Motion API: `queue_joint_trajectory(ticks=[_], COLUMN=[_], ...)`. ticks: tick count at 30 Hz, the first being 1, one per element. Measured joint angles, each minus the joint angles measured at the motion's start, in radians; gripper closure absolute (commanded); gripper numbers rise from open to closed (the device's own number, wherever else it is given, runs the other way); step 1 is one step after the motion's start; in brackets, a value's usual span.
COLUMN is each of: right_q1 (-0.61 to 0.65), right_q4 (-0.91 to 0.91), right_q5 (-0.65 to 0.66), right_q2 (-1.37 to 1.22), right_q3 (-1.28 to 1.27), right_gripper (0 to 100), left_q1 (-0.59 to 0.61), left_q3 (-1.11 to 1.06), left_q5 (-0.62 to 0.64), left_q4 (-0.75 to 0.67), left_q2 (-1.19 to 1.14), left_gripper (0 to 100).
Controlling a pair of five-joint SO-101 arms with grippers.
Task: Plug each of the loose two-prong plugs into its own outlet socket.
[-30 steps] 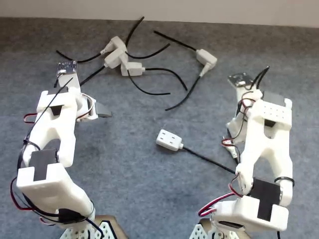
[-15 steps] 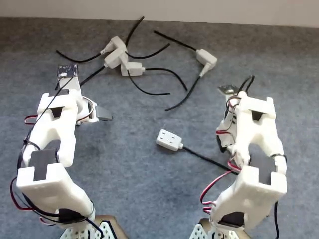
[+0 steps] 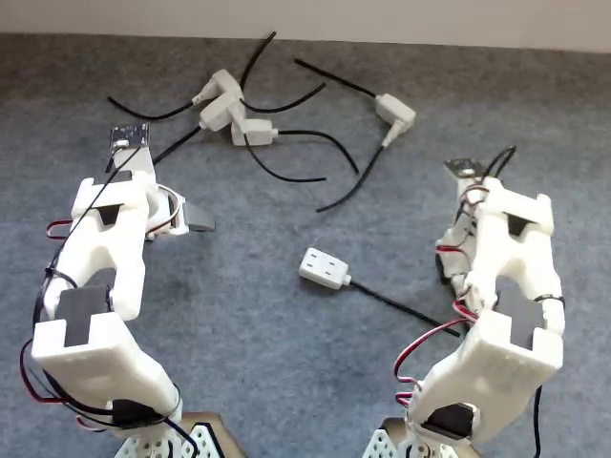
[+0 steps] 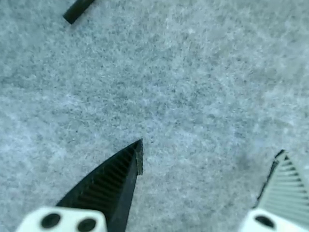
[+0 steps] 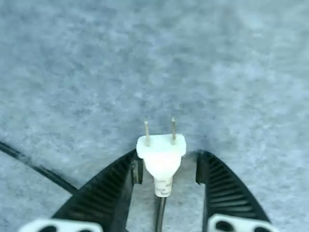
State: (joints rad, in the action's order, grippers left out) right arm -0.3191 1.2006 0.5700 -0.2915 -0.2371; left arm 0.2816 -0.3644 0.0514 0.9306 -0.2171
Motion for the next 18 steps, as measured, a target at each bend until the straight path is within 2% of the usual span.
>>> queue_joint_trajectory(ticks=[10,18], right_q1=[-0.157,-0.18], right_q4=[-0.02,0.144], right_q5=[0.078,0.083], right_q2=[-0.003,-0.003], right_q3=[0.094,0.256], right_gripper=[78.9,78.9], left_q1=[0.0,0.0], left_q3=[0.0,0.0], left_q5=[0.0,0.0], left_q4=[0.0,0.0], left_q2=[0.0,0.0], left_gripper=[60,60])
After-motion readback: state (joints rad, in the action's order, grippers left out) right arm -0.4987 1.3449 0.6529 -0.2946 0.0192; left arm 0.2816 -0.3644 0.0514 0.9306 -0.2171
